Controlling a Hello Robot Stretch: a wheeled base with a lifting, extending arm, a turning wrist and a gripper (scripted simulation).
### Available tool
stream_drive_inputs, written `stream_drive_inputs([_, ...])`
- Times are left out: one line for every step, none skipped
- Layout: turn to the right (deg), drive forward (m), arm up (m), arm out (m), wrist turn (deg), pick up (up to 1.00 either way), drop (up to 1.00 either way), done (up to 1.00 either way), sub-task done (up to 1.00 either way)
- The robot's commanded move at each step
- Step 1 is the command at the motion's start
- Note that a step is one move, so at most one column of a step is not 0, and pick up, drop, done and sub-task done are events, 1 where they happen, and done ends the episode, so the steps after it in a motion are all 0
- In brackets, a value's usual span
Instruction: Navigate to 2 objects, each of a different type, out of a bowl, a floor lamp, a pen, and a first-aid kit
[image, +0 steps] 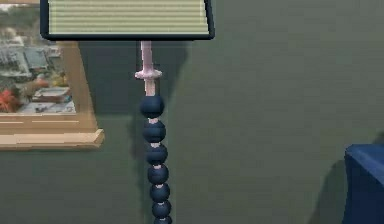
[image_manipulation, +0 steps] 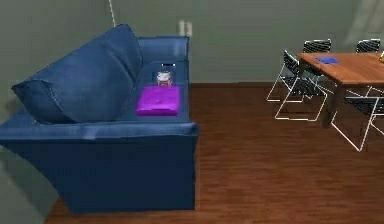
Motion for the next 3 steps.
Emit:
stream_drive_inputs([45.0,0.00,0.00,0.00,0.0,0.00,0.00,0.00,0.00])
stream_drive_inputs([15.0,0.00,0.00,0.00,0.0,0.00,0.00,0.00,0.00])
stream_drive_inputs([0.0,0.10,0.00,0.00,0.0,0.00,0.00,0.00,0.00])
